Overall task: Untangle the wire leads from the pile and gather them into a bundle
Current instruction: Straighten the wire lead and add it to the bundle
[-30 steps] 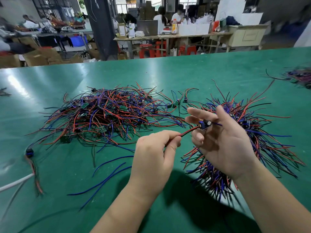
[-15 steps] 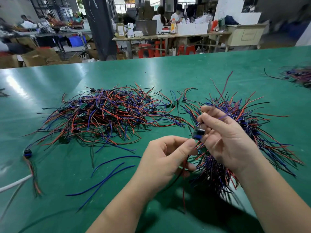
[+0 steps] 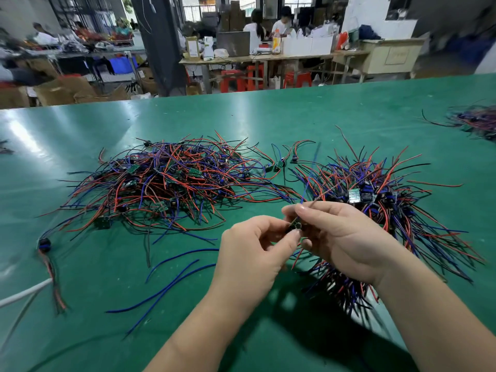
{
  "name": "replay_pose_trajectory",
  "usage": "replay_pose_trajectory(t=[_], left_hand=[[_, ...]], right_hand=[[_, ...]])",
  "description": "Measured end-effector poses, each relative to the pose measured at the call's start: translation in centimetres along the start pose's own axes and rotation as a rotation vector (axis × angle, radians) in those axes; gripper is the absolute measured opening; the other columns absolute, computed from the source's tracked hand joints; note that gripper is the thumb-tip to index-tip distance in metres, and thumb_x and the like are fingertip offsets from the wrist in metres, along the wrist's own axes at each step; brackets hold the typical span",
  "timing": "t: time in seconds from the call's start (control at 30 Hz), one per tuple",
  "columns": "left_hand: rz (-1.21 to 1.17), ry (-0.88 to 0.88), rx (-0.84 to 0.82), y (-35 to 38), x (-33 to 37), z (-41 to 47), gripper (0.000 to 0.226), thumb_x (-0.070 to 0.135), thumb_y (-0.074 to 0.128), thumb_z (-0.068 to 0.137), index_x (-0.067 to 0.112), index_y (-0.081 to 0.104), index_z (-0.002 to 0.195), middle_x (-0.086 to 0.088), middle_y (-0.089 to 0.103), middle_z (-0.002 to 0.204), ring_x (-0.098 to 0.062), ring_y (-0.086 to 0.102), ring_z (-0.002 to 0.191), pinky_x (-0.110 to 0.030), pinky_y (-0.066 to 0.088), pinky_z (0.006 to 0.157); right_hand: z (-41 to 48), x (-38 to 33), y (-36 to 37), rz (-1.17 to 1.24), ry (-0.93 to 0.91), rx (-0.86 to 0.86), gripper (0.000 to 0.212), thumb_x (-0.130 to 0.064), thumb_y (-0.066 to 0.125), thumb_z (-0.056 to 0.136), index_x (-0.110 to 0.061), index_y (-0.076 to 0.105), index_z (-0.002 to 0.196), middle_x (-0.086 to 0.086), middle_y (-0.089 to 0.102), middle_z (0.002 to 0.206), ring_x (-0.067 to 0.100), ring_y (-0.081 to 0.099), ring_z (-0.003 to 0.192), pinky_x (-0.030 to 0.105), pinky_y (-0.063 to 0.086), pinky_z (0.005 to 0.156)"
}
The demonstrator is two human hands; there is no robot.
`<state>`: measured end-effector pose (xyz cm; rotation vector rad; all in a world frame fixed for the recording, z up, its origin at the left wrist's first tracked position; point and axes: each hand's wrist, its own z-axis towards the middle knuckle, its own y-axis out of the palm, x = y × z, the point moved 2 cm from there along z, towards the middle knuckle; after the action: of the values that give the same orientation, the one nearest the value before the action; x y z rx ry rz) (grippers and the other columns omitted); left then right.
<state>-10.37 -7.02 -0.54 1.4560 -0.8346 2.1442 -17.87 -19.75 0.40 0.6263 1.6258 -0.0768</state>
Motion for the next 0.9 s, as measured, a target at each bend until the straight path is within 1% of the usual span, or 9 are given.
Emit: replay_pose_trajectory(t=[0.1,0.17,0.27,0.4,0.53,0.6,0.67,0.8,0.9], left_hand=[[-0.023,-0.023,-0.038,0.2,0.2,0.0,0.010,0.028,0.073,0.077,0.020,0.069,0.071,0.003,0.066,0.058,-0.008,0.048,0.043,-0.020,0.040,0.044],[-0.120,-0.103,-0.089,0.4,0.3,0.1,0.016,0.018,0.072,0.083,0.016,0.067,0.068,-0.004,0.067,0.058,-0.007,0.046,0.035,-0.015,0.035,0.038],[-0.322,-0.261,-0.159,0.5,0.5,0.2,0.018,0.014,0.063,0.089,0.007,0.065,0.072,-0.003,0.068,0.060,-0.006,0.043,0.033,-0.013,0.029,0.033],[-0.437,-0.328,-0.208,0.7,0.6,0.0,0.021,0.014,0.060,0.090,0.010,0.066,0.070,-0.004,0.067,0.061,-0.006,0.043,0.035,-0.014,0.031,0.033],[-0.188,-0.229,-0.182,0.1,-0.1,0.3,0.017,0.013,0.069,0.085,0.008,0.066,0.069,-0.005,0.066,0.058,-0.011,0.048,0.035,-0.018,0.037,0.035],[-0.042,-0.171,-0.216,-0.2,-0.3,0.4,0.017,0.022,0.073,0.078,0.013,0.067,0.066,-0.009,0.067,0.059,-0.012,0.052,0.038,-0.020,0.041,0.038],[0.036,-0.158,-0.277,-0.4,-0.4,0.3,0.019,0.032,0.070,0.071,0.014,0.066,0.065,-0.009,0.067,0.059,-0.012,0.056,0.040,-0.020,0.043,0.040],[0.174,-0.175,-0.420,-0.5,-1.0,0.1,0.021,0.034,0.071,0.075,0.014,0.066,0.068,-0.003,0.068,0.060,-0.014,0.064,0.047,-0.026,0.050,0.047],[0.102,-0.240,-0.499,-0.7,-1.2,0.0,0.016,0.023,0.070,0.082,0.015,0.066,0.069,0.000,0.068,0.061,-0.014,0.065,0.051,-0.023,0.049,0.049]], right_hand=[[0.0,0.0,0.1,-0.010,-0.038,-0.032,0.020,-0.024,0.067,0.066,-0.015,0.078,0.081,0.000,0.068,0.076,0.008,0.059,0.067,0.016,0.039,0.054],[0.0,-0.2,-0.2,-0.026,-0.061,-0.018,0.017,-0.022,0.069,0.062,-0.015,0.078,0.075,-0.001,0.066,0.069,0.007,0.057,0.062,0.015,0.041,0.053],[-0.2,-0.7,-0.7,-0.045,-0.093,-0.015,0.010,-0.018,0.072,0.056,-0.016,0.075,0.066,0.002,0.064,0.062,0.009,0.059,0.057,0.016,0.047,0.055],[-0.5,-1.3,-1.0,-0.156,-0.148,0.001,0.005,-0.016,0.073,0.056,-0.015,0.072,0.060,0.004,0.065,0.058,0.008,0.061,0.050,0.016,0.048,0.047],[-0.1,-1.6,-1.9,-0.241,-0.281,0.209,0.007,-0.014,0.070,0.068,-0.009,0.067,0.064,0.004,0.063,0.053,0.009,0.058,0.045,0.017,0.047,0.043],[0.0,-2.3,-2.8,-0.216,-0.373,0.351,0.011,-0.008,0.068,0.077,-0.005,0.065,0.067,0.002,0.062,0.050,0.008,0.056,0.043,0.016,0.046,0.042],[-0.1,-3.1,-3.7,-0.148,-0.438,0.458,0.015,-0.011,0.069,0.078,-0.006,0.063,0.065,0.000,0.060,0.048,0.007,0.055,0.041,0.015,0.045,0.040],[-0.6,-3.6,-4.3,0.022,-0.466,0.551,0.018,-0.022,0.077,0.059,-0.016,0.059,0.058,-0.004,0.060,0.048,0.006,0.056,0.041,0.014,0.042,0.039],[-0.6,-3.3,-4.3,0.064,-0.423,0.574,0.024,-0.018,0.075,0.075,-0.017,0.061,0.056,-0.002,0.058,0.048,0.007,0.054,0.038,0.014,0.039,0.036]])
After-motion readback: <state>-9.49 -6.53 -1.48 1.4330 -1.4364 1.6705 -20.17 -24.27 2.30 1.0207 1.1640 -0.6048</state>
